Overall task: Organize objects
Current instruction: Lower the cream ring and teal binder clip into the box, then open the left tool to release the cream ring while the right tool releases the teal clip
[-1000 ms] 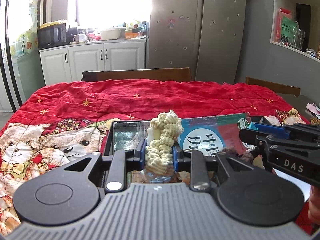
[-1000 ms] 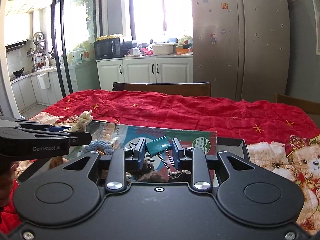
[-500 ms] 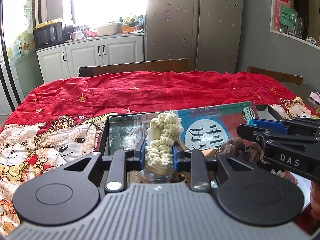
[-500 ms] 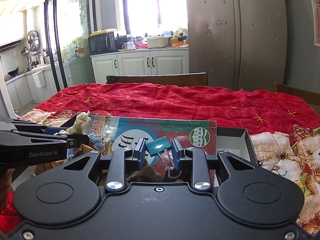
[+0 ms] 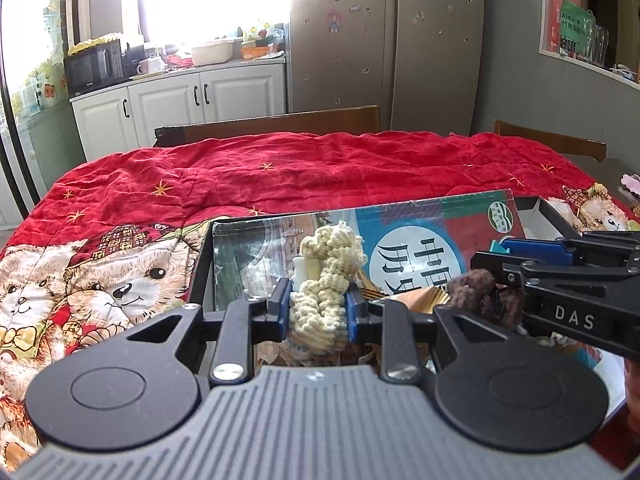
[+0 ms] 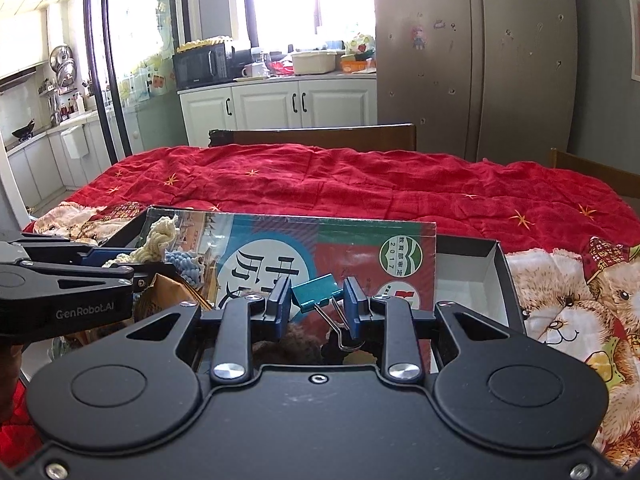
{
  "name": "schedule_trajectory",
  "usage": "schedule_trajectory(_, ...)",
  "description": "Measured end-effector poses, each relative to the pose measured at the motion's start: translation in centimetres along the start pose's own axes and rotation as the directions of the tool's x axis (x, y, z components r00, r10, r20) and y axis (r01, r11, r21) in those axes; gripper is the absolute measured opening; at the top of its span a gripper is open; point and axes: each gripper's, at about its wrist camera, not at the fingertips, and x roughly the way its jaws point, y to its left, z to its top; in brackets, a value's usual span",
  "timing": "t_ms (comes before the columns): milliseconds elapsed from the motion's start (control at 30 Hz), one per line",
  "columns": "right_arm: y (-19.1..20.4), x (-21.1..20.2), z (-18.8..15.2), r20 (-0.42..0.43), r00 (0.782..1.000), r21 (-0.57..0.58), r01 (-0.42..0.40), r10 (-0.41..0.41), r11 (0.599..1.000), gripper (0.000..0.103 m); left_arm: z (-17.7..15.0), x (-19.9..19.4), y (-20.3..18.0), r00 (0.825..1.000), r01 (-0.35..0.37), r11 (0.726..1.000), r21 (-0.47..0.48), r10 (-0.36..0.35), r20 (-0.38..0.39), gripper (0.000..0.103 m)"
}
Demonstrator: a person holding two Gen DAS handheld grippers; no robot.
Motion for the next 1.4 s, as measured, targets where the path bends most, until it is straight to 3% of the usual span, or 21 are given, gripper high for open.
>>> schedule_trajectory(567,0.0,0.3,0.0,-0.029,1.0,0.002,-0.006,0.006,1.0,0.028,-0.1,0.0,0.1,1.0,0.0,1.0,-0.007,0.0,-0.003,0.036)
schedule_trajectory(700,0.1,0.4,0.0,-0.028,1.0,-0.002,-0.007,0.006,1.0,0.028,0.0,0.0,0.2,1.0,0.002,1.0,-0.015,-0.002,-0.004,0.046)
schedule_trajectory(800,0.1,0.3,0.0,-0.025,1.0,-0.005,-0.003,0.002,1.0,0.035,0.0,0.0,0.3,1.0,0.003,1.0,-0.019,-0.003,-0.001,0.053)
schedule_trajectory(1000,0.2,0.2,0.0,-0.021,1.0,-0.009,0.002,-0.002,1.0,0.039,0.1,-0.3,0.3,1.0,0.004,1.0,-0.02,-0.004,0.005,0.056)
schedule_trajectory(1400,0.6,-0.8,0.0,0.014,0.999,-0.027,0.031,-0.031,0.999,0.048,0.5,-1.9,-0.1,0.999,0.003,1.0,-0.02,-0.002,0.044,0.073)
